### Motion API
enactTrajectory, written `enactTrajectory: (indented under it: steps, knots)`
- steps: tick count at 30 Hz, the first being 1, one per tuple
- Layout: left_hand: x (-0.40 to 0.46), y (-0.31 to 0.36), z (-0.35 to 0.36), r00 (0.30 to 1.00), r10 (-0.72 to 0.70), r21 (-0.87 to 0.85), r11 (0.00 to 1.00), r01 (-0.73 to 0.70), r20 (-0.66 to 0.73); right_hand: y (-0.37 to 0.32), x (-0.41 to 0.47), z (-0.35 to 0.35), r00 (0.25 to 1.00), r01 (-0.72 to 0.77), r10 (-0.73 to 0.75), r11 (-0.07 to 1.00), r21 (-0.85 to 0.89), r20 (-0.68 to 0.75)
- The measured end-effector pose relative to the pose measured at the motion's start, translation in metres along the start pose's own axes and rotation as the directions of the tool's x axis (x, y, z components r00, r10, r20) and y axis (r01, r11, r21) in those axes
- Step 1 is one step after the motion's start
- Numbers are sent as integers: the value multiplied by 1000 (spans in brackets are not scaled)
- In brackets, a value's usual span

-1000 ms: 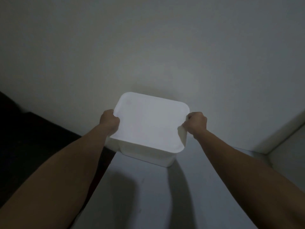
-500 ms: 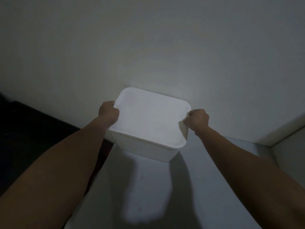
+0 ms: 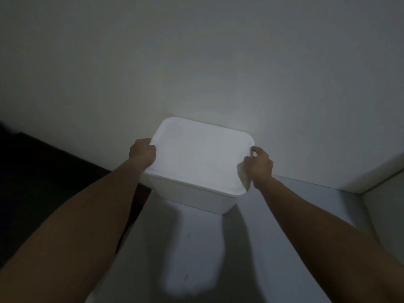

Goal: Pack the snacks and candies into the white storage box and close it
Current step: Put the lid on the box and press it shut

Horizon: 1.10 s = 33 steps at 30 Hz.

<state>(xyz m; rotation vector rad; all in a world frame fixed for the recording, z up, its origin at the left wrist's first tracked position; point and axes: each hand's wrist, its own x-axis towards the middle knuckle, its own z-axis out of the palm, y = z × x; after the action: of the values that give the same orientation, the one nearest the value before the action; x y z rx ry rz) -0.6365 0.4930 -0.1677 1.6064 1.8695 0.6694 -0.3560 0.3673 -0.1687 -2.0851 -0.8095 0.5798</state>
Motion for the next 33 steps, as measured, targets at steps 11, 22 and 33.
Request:
enactTrajectory:
  steps: [11, 22, 33]
  knots:
    - [-22, -16, 23, 990, 134, 284, 952, -114, -52, 16, -28, 12, 969, 200, -235, 929, -310, -80]
    - [-67, 18, 71, 951, 306, 578, 769, -273, 42, 18, -32, 28, 948, 277, -318, 763, -584, 34]
    - [-85, 27, 92, 939, 340, 618, 748, -242, -44, 11, -49, 39, 981, 186, -182, 780, -598, 67]
